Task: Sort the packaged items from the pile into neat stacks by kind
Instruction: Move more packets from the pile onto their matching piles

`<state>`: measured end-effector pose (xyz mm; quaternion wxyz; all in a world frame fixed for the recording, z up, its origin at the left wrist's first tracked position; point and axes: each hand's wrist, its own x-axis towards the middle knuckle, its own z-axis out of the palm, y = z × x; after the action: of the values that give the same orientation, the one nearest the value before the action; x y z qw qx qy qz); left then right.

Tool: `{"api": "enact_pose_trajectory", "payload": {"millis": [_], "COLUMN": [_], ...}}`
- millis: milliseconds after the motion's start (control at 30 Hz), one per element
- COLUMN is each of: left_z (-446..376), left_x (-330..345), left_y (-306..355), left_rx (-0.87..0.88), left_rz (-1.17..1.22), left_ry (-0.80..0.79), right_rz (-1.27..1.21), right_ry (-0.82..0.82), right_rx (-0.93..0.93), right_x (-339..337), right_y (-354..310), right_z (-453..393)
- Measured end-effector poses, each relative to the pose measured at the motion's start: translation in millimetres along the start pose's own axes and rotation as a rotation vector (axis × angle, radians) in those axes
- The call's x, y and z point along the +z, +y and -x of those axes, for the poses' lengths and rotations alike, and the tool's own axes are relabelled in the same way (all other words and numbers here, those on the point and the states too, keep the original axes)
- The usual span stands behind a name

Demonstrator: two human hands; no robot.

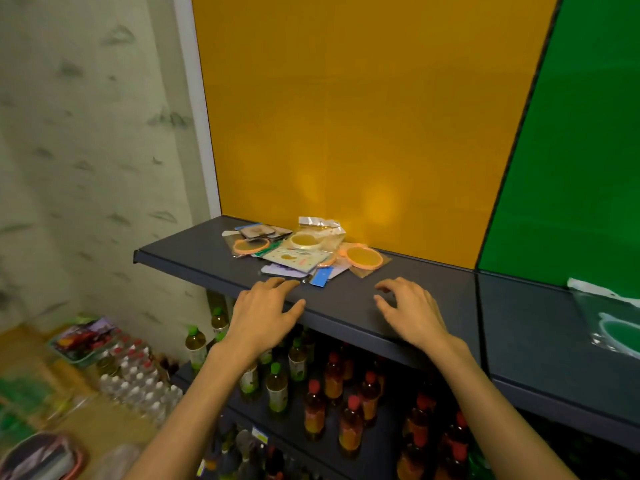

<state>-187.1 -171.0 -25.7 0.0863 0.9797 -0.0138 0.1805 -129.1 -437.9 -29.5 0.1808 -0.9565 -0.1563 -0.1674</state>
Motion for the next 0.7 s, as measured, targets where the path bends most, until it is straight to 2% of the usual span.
{"api": "enact_pose_trajectory", "payload": {"millis": [367,600,700], "left_z": [-101,-187,-214], "left_x": [38,55,68], "left_y": [-84,-107,-110], "left_rx": [-0.041,0.023,0.032], "left_rz": [0.113,0.035,0.075], "left_ry": [-0.05,-0.015,-0.064], "right_rz": [0.001,0.005,0.021], "right_ry": [0.005,0.103,0.102], "right_rx": [0.06,0.101,0.129], "right_x": [64,87,96], "right_y": [-23,-19,-19], "right_z": [-98,-150,-158]}}
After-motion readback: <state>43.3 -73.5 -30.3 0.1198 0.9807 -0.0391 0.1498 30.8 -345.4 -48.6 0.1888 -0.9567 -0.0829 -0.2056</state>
